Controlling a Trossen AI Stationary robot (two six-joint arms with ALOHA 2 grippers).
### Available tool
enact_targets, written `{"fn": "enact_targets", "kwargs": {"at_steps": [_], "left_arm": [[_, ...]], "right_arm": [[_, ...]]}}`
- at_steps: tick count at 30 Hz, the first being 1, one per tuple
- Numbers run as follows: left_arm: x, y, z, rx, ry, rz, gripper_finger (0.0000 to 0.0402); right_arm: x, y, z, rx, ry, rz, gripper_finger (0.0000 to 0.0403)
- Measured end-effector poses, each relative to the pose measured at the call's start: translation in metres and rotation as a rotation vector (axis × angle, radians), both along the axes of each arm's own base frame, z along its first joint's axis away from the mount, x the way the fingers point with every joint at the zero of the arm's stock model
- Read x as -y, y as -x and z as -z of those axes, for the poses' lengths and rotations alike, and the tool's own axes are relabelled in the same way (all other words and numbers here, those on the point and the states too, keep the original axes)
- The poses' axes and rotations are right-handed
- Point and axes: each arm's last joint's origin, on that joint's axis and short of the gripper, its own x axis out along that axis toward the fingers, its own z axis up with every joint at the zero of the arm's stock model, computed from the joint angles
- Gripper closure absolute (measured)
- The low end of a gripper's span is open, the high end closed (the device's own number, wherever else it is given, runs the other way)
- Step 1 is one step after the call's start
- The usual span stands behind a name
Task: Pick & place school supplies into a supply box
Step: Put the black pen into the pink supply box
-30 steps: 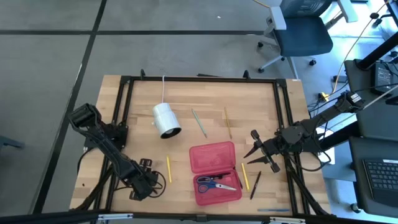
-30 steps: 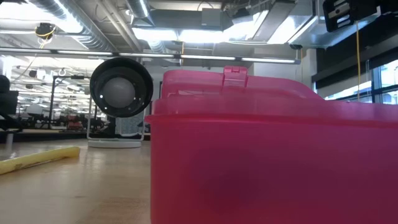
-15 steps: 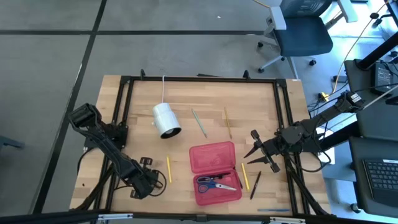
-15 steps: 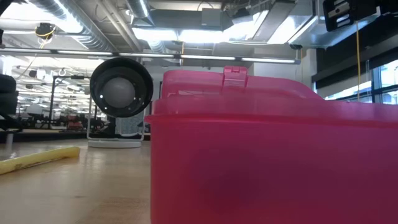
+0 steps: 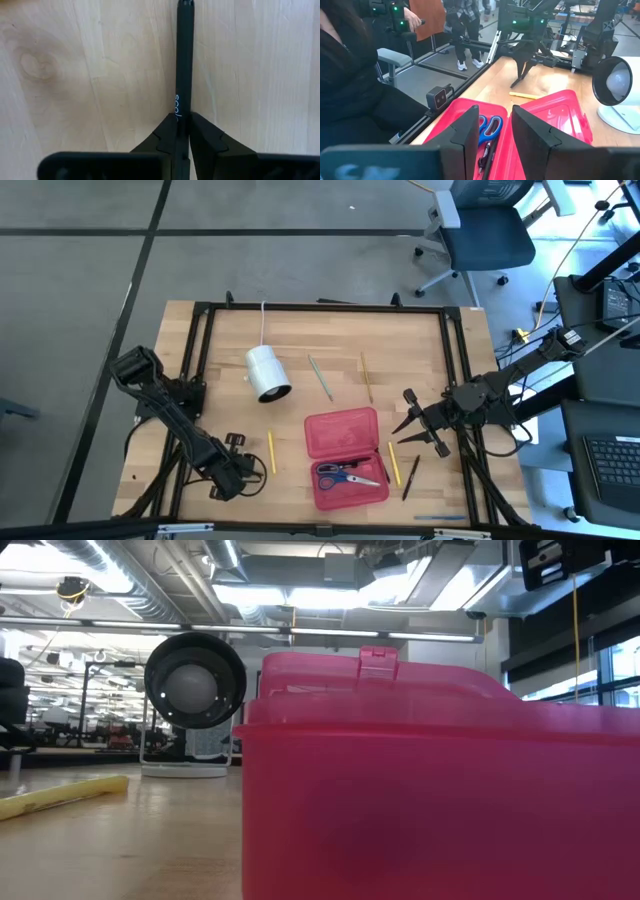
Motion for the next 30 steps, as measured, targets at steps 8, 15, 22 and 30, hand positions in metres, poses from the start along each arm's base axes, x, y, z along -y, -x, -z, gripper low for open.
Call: {"fn": "enact_targets", "kwargs": {"at_steps": [8,15,22,30], "left_arm": [[0.0000,-0.0001,0.0000,0.002,-0.001,0.000,0.0374],[0.0003,-0.0004,-0.0019,0.011,0.007,-0.001,0.0375],[0.0020,-0.0021,-0.0038,0.021,0.008,-0.002,0.0375],[0.0019,-0.0022,-0.0043,0.023,0.004,-0.003,0.0375]], "right_arm": [[0.0000,0.0000,0.0000,0.000,0.000,0.000,0.0284],[0.0000,0.0000,0.0000,0.000,0.000,0.000,0.0284],[0.0001,0.0001,0.0010,-0.009,0.006,0.000,0.0284],[0.0001,0.0003,0.0017,-0.016,0.010,0.000,0.0284]]}}
